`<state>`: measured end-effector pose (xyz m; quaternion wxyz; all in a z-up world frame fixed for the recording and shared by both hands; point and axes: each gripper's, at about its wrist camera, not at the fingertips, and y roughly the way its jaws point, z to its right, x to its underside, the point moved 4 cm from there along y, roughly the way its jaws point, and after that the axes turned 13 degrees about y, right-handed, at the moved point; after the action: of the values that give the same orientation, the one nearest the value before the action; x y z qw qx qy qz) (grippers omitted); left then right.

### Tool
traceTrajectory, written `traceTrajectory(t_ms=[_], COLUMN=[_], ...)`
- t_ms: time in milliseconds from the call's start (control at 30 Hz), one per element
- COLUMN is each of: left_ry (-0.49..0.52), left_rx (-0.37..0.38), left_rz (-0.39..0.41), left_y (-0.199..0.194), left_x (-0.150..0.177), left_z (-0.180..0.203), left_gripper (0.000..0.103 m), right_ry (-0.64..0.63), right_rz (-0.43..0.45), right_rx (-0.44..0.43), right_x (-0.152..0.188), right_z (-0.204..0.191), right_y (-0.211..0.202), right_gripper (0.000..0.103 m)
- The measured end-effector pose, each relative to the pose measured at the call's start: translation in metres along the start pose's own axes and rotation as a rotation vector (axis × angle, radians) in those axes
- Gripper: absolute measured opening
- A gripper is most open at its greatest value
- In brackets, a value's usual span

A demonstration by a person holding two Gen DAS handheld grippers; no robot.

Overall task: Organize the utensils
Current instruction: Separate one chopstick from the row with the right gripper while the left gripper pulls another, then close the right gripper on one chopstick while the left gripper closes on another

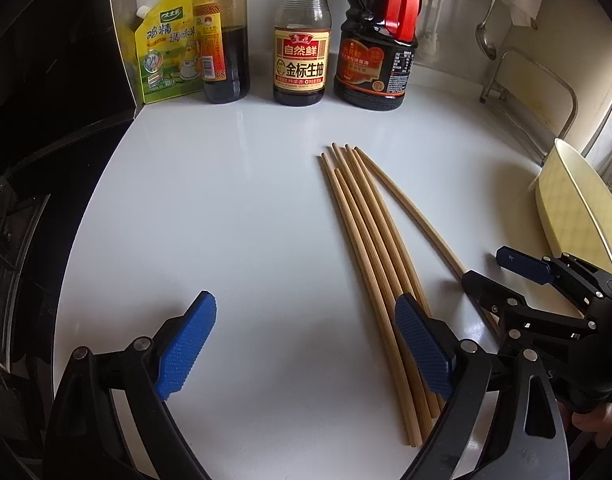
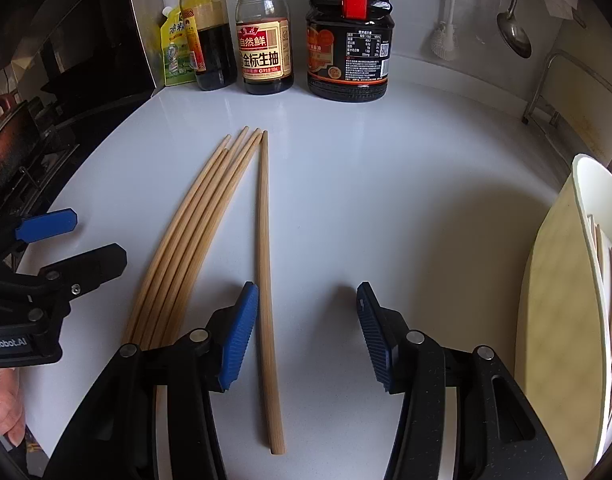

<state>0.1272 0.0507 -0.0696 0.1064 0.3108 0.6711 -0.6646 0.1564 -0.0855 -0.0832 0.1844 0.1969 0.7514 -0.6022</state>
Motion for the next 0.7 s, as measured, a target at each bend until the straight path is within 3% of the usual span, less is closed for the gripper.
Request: traceTrajectory(t_ms=[700], left_ry=[0.054], left_rx=[-0.066], left_rz=[-0.042], left_y=[0.02], left_x=[0.005], left_z=[0.009], left_gripper=[0.095], right_ry=[0.03], right_rz=[0.012], right_rx=[0.002], right_x=[-0.004], right_z=[0.012], right_y=[-0.002], right_gripper=[0.05])
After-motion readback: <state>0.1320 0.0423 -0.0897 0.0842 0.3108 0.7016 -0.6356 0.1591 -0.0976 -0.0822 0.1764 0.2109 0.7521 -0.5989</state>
